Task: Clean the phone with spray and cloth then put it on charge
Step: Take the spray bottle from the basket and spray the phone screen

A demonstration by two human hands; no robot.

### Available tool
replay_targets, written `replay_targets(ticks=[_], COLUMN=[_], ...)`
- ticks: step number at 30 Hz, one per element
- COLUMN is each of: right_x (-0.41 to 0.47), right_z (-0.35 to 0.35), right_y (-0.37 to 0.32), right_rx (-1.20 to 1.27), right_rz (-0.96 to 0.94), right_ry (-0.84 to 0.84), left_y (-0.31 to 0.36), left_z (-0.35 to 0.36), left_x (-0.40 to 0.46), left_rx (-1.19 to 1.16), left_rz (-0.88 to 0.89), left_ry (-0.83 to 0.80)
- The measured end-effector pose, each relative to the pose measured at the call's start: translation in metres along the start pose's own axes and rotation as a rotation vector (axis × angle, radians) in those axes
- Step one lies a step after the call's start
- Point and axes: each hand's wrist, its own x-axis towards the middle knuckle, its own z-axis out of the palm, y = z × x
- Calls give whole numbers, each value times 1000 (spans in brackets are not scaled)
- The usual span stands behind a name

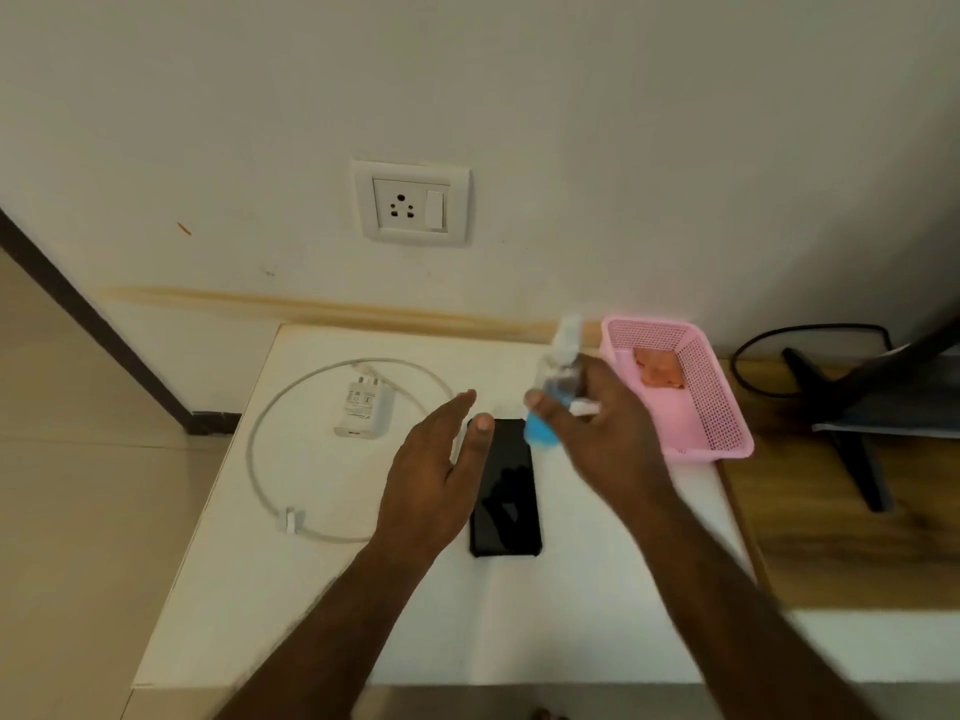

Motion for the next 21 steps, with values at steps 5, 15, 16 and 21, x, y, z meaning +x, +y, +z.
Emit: replay_targets(ticks=[5,15,16,21], right_x=[-34,-23,-21,-18], right_z=[35,38,37,39], right_y=[18,28,29,35], right_rx=[32,53,48,-42], right_rz=[35,15,11,-32], right_ry=[-199,-358,-368,-350], left_y=[13,27,27,34], left_z=[-3,-10,-11,-6], left_x=[3,17,18,18], left_rx=[-284,-558,-571,-617], left_rz=[9,-62,-67,-82], left_ry=[39,-114,-119,-35])
